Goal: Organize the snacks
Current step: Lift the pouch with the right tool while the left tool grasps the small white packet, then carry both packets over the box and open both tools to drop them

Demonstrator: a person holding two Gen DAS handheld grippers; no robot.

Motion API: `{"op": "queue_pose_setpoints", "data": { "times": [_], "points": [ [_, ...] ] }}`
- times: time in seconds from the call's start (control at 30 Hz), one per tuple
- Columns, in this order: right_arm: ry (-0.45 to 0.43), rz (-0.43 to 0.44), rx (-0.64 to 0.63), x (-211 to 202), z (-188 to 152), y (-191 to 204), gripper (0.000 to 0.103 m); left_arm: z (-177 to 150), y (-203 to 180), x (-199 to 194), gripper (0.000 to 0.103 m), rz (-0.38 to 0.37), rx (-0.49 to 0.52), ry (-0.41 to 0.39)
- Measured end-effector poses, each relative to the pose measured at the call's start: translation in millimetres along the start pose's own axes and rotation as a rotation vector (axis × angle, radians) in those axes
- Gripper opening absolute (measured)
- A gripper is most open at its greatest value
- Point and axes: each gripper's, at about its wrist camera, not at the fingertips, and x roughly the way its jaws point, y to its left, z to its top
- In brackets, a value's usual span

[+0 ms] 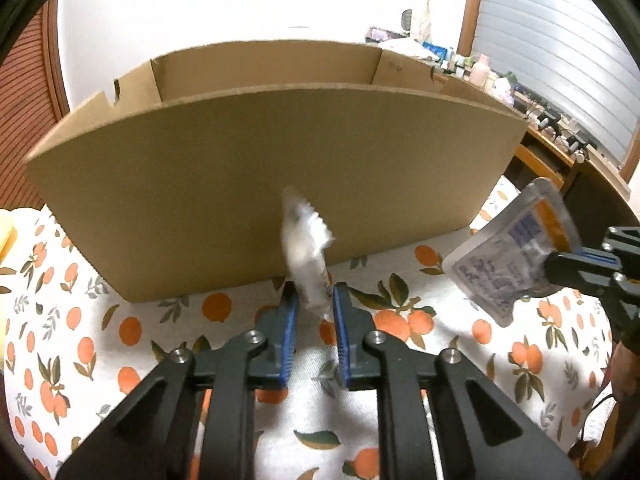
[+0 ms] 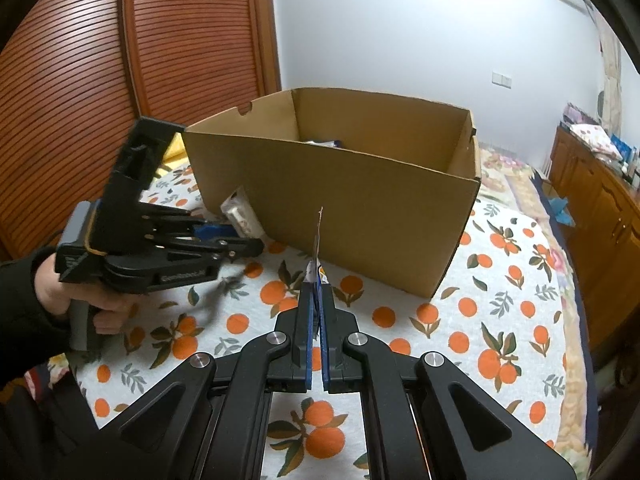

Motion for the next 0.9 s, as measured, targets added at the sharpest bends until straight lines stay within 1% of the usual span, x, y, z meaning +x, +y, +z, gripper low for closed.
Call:
{"op": "queue_pose_setpoints", "data": {
  "times": [0.2, 0.37, 0.63, 0.9],
  "points": [
    [-0.008, -0.004, -0.006, -2.5, 2.4, 4.5, 0.0, -5.1, 4.0, -15.3, 0.01, 0.012, 0.031, -0.033],
    [-0.017, -0.011, -0.012, -6.3, 3.5, 7.0, 0.0, -8.1, 4.2, -27.4, 0.01, -0.009, 0.035, -0.049],
    [-0.056, -0.018, -0.018, -21.5, 11.7, 8.0, 0.0, 2.5, -1.4, -70.0, 0.01, -0.037, 0.065, -0.114],
    [-0.132, -0.03, -0.045, -43.8, 39.4, 7.8, 0.0, 30.3, 7.9, -107.1, 0.011, -0.032, 0.098, -0.184]
  ]
}}
